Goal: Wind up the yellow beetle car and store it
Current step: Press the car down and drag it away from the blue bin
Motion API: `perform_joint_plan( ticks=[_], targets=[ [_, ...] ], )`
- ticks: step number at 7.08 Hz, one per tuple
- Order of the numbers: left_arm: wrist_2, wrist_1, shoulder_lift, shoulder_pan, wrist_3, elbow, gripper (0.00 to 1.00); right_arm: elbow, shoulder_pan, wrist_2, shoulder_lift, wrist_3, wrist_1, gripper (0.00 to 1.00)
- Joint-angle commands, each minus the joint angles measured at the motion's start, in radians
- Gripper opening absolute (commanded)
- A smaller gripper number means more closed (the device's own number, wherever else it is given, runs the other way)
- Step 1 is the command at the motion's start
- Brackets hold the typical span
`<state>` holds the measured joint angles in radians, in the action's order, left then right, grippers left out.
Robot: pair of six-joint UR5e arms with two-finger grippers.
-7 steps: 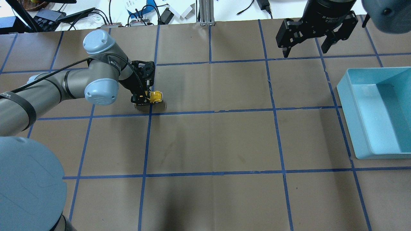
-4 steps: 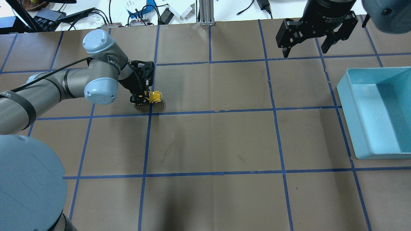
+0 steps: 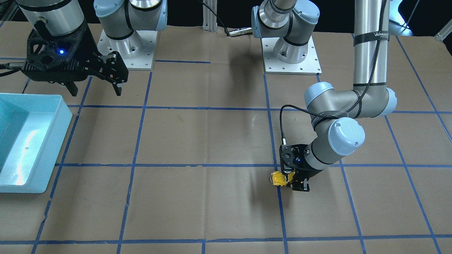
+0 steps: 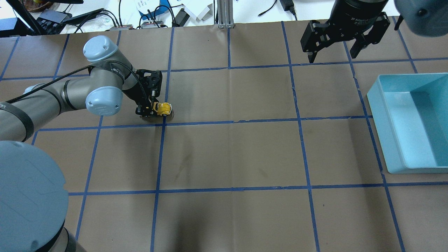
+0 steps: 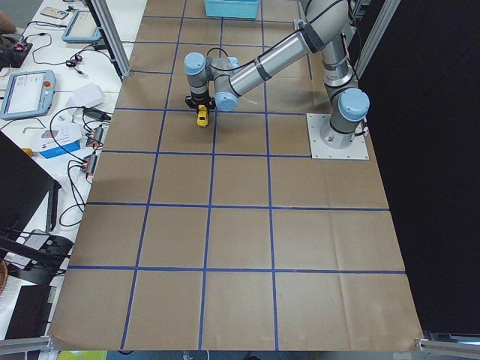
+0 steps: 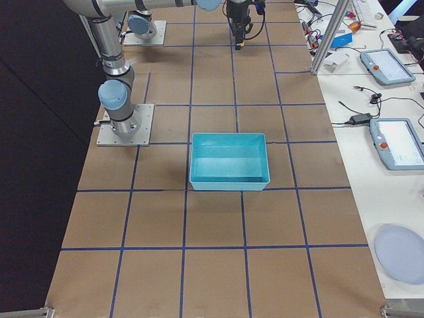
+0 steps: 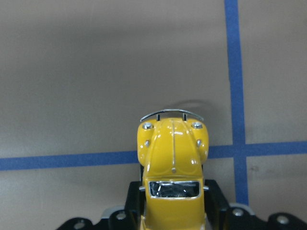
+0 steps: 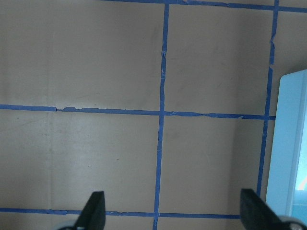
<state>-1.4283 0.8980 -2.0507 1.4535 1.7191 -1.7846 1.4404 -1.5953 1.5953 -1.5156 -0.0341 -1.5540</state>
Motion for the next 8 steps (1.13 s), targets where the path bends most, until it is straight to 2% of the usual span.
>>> perform_joint_plan(
  ticks=[1,8],
  targets=[
    [0.002,0.001,0.000,-0.012,0.049,-0.002,0.34,0.000,0.000,0.000,0.000,-0.001,-0.001,1.00],
    [0.042,0.004,0.017,-0.122,0.112,-0.033,0.34,0.000,0.000,0.002,0.000,0.000,0.000,1.00]
  ],
)
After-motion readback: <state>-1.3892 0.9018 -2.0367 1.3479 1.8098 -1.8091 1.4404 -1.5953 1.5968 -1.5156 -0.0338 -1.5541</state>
